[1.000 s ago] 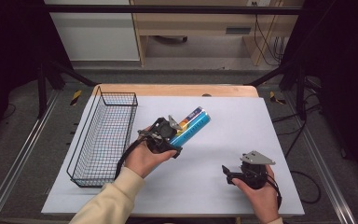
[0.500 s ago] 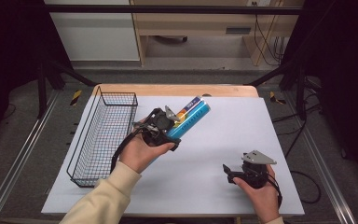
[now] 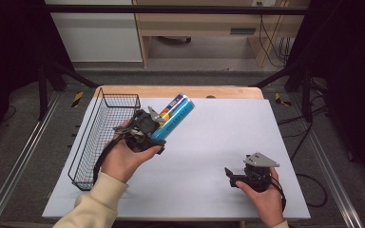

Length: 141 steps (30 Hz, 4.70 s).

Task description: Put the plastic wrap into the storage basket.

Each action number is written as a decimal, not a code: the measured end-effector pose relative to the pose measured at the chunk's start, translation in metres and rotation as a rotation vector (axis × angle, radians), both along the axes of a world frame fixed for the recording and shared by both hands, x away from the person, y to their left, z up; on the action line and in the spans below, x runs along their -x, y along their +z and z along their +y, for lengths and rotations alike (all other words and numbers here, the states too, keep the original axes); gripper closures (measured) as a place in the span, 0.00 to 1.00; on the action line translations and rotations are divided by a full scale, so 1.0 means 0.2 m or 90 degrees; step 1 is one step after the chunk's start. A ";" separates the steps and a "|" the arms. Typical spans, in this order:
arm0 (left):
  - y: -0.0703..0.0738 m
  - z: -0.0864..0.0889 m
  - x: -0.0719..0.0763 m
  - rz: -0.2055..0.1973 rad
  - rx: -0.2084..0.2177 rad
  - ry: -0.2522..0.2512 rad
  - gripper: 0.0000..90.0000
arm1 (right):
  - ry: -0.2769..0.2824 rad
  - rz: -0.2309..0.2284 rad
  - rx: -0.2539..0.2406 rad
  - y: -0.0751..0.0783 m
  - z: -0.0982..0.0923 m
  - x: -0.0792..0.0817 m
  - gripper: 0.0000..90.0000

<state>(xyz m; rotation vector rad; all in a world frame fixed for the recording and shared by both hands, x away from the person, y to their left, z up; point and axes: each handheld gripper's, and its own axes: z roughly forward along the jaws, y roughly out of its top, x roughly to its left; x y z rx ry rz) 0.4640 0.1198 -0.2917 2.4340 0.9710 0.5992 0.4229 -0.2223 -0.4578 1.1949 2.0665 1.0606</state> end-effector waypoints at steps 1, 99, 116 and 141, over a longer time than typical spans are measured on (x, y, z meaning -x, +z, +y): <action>0.02 0.04 0.01 -0.003 -0.004 0.010 0.36 | -0.004 0.001 -0.004 0.00 -0.01 0.00 0.08; -0.23 0.70 -0.01 0.083 0.079 0.215 0.36 | 0.012 0.010 -0.013 0.00 0.00 0.01 0.08; -0.30 0.69 -0.09 0.103 0.062 0.225 0.36 | 0.014 0.015 -0.008 -0.01 0.00 0.01 0.08; -0.38 0.69 -0.19 0.147 0.029 0.238 0.36 | 0.025 0.023 -0.006 -0.01 0.01 0.01 0.09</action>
